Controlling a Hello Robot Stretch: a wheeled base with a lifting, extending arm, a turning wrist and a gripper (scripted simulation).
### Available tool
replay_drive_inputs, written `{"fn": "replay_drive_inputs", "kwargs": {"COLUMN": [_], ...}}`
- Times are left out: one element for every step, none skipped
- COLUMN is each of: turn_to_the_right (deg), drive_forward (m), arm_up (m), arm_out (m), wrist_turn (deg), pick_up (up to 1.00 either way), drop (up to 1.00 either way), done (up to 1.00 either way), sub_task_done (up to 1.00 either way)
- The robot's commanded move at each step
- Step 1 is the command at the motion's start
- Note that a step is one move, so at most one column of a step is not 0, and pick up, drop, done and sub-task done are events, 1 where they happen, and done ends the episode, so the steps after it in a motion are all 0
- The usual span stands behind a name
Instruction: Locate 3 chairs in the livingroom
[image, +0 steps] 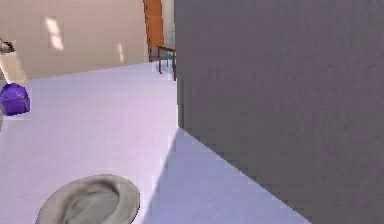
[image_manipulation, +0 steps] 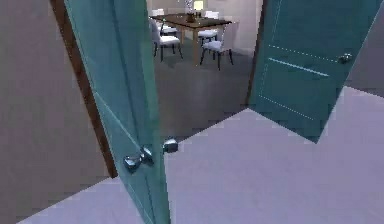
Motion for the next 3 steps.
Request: {"fn": "replay_drive_inputs", "kwargs": {"turn_to_the_right": [0.0,0.0,-36.0], "drive_forward": [1.0,0.35,0.0], "arm_up": [0.0,0.0,0.0], "arm_out": [0.0,0.0,0.0], "wrist_turn": [0.0,0.0,0.0], "pick_up": [0.0,0.0,0.0], "drop": [0.0,0.0,0.0], "done": [0.0,0.0,0.0], "sub_task_done": [0.0,0.0,0.0]}}
